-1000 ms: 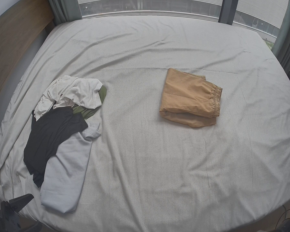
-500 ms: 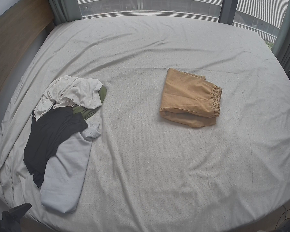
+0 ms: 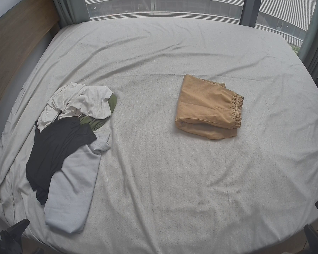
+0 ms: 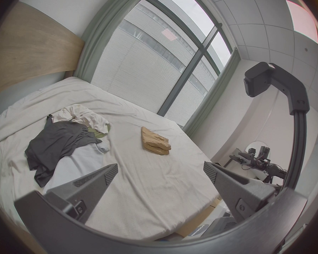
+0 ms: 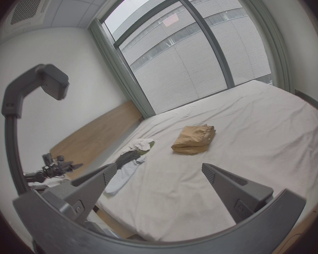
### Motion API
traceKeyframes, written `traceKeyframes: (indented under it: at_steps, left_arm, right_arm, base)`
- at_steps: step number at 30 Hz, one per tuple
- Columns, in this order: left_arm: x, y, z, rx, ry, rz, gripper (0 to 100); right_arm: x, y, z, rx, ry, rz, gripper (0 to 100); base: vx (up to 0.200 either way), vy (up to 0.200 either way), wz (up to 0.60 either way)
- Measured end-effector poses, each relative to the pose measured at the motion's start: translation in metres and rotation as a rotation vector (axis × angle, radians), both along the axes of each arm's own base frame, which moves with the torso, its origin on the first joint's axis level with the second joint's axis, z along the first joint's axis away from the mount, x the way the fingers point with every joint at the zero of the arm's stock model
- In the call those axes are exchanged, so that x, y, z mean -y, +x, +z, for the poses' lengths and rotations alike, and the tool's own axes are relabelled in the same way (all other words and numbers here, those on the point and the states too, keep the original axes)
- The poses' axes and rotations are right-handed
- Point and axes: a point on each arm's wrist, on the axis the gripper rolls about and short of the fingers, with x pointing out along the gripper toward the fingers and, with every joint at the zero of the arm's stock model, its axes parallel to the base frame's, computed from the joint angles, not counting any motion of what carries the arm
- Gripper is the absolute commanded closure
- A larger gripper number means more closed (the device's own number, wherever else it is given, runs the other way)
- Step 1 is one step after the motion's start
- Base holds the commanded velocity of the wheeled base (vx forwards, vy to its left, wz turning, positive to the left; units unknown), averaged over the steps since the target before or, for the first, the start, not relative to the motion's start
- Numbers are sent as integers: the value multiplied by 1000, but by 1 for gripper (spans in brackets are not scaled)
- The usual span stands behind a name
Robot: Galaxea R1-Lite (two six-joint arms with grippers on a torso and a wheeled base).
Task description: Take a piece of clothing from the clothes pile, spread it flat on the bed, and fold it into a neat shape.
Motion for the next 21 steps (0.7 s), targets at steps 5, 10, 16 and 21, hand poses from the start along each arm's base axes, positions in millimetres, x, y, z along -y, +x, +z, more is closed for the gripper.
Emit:
traceKeyframes:
  at_steps: [5, 10, 16, 21]
  left_arm:
    - [-1, 1, -3, -7, 30, 114, 0]
    - [-1, 0, -4, 8, 55, 163, 0]
    - [-3, -1, -6, 52, 137, 305, 0]
    - [-7, -2, -9, 62, 265, 529, 0]
  right_arm:
    - [1, 2, -13, 2, -48, -69, 0]
    - [4, 2, -16, 38, -154, -196, 0]
    - [8, 3, -17, 50, -233, -381, 0]
    - [8, 3, -17, 61, -245, -392, 0]
  base:
    - [0, 0, 0]
    - [0, 0, 0]
    - [0, 0, 0]
    - [0, 0, 0]
